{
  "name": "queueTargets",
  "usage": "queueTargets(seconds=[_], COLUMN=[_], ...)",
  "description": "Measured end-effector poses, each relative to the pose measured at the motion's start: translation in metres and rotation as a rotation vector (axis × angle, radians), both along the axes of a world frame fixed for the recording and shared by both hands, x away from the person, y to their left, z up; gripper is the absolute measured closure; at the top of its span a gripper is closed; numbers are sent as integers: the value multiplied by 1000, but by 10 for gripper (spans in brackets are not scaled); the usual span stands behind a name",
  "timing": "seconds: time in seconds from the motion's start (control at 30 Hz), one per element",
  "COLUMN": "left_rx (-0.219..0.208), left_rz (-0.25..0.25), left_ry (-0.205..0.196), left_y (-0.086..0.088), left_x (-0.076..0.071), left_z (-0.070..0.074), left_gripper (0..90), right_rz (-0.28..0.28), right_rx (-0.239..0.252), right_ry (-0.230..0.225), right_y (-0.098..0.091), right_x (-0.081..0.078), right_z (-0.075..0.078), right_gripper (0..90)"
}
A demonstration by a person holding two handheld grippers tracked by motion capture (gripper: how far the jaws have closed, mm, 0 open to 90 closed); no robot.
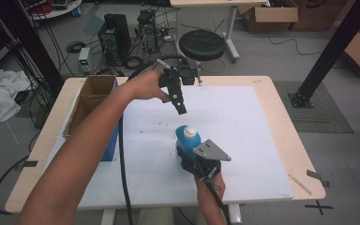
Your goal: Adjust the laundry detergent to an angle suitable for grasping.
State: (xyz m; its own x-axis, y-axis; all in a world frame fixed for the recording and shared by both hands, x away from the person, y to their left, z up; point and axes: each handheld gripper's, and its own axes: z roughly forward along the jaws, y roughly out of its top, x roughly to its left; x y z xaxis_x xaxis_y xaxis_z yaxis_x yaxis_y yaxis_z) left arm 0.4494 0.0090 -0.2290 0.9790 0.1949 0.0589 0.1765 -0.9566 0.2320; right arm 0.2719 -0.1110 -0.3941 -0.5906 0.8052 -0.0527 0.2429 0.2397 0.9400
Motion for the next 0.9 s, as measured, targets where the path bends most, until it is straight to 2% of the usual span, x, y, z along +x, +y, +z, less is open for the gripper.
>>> queueTargets(seconds=[0.27,0.5,0.9], left_rx=[9,17,35], left_rz=[13,36,62], left_ry=[-18,-24,-35], left_y=[-3,-6,-6], left_x=[-8,-12,-18], left_z=[3,6,5], left_gripper=[235,234,235], right_rz=[120,209,357], right_rx=[8,9,-11], right_ry=[-17,-13,-17], right_y=[-14,-30,-51], right_x=[3,8,19], right_z=[9,15,26], right_gripper=[446,446,446])
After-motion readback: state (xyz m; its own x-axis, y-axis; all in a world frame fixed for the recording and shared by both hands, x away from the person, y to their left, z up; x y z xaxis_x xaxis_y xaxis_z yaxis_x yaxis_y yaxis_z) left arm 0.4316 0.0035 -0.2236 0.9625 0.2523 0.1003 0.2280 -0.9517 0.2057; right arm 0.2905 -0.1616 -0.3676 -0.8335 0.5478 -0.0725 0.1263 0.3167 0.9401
